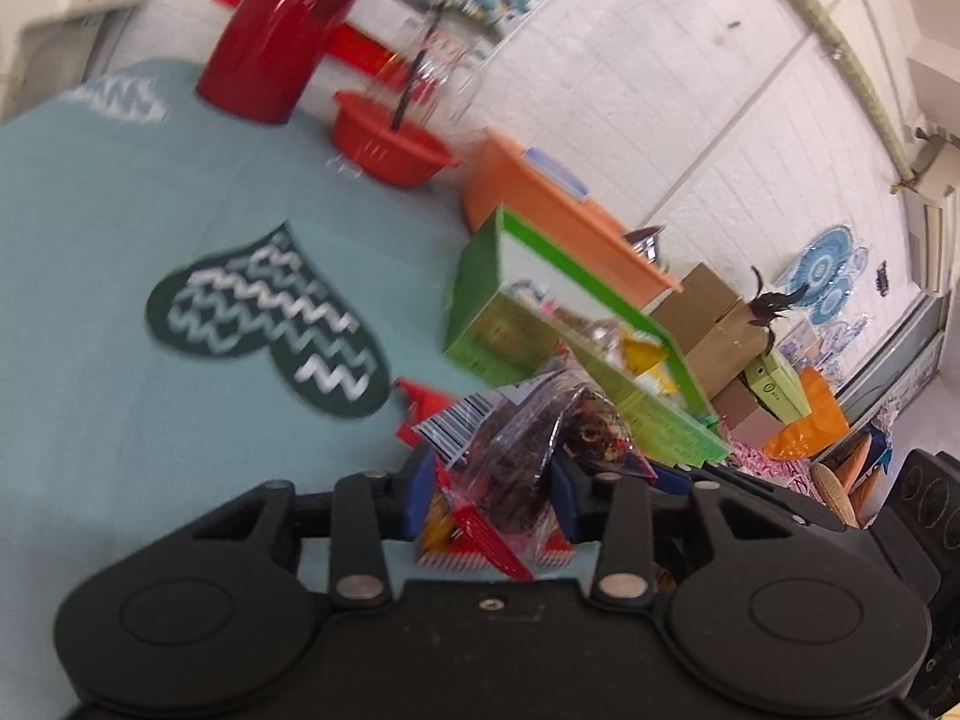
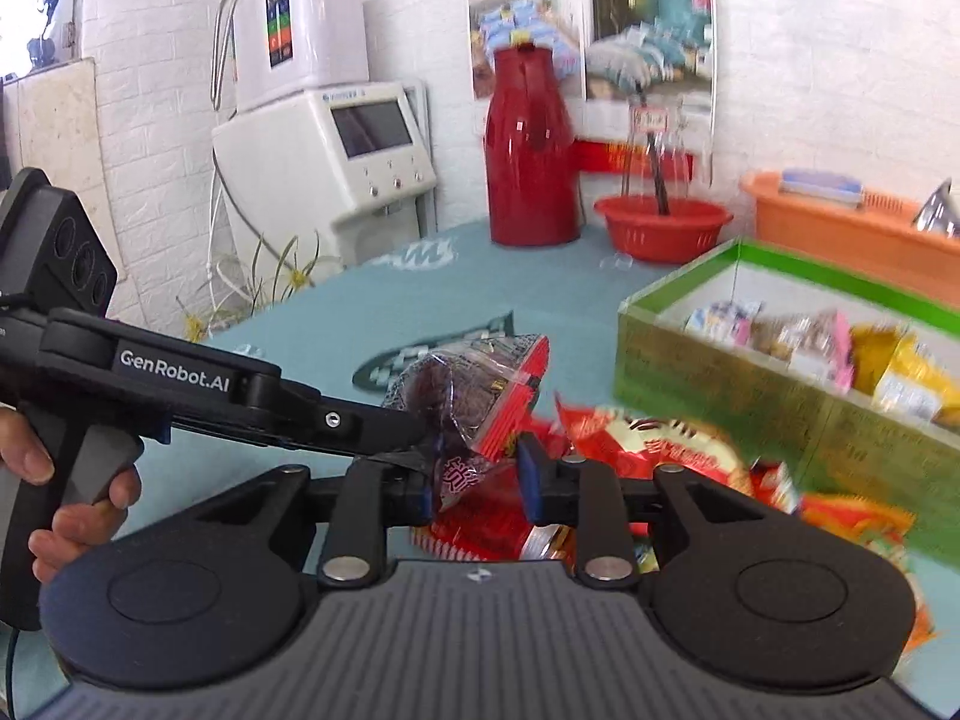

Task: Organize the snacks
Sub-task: 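Carry the brown-snack bag over the green box and open both tools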

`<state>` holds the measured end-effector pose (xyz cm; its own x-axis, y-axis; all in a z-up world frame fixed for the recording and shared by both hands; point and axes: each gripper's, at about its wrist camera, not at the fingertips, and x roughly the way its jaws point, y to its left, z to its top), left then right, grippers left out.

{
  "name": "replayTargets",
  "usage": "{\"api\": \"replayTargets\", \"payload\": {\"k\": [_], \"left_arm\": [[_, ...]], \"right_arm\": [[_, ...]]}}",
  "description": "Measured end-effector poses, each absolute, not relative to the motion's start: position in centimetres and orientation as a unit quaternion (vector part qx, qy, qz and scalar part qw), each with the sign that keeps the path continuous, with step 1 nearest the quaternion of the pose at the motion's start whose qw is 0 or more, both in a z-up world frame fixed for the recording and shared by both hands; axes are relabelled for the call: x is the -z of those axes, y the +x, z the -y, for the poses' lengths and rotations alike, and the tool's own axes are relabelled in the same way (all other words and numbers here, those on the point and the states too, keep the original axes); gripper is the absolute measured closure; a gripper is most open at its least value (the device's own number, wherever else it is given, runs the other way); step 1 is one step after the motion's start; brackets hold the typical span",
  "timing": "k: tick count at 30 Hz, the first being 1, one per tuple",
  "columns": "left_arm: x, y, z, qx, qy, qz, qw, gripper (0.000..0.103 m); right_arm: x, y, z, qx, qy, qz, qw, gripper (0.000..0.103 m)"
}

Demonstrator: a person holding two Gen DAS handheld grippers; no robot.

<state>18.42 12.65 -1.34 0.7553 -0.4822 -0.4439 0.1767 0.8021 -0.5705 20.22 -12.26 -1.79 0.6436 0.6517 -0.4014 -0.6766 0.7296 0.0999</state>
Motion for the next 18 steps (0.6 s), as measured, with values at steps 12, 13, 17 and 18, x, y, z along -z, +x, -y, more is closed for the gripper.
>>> {"api": "replayTargets", "payload": {"k": [12,13,17,18], "left_arm": [[-4.2,26.2,-8.2,0.215,-0.22,-0.249,0.918,0.036],[-4.2,27.0,-7.9,0.217,-0.22,-0.248,0.918,0.036],[-4.1,29.9,-6.3,0.225,-0.216,-0.247,0.918,0.036],[-4.1,30.6,-5.9,0.226,-0.214,-0.246,0.918,0.036]], "right_arm": [[-2.7,24.9,15.7,-0.322,-0.002,-0.142,0.936,0.063],[-2.7,25.5,16.1,-0.318,0.004,-0.14,0.938,0.063],[-2.5,27.6,17.6,-0.299,0.022,-0.13,0.945,0.064],[-2.4,28.1,17.9,-0.295,0.026,-0.129,0.946,0.064]]}}
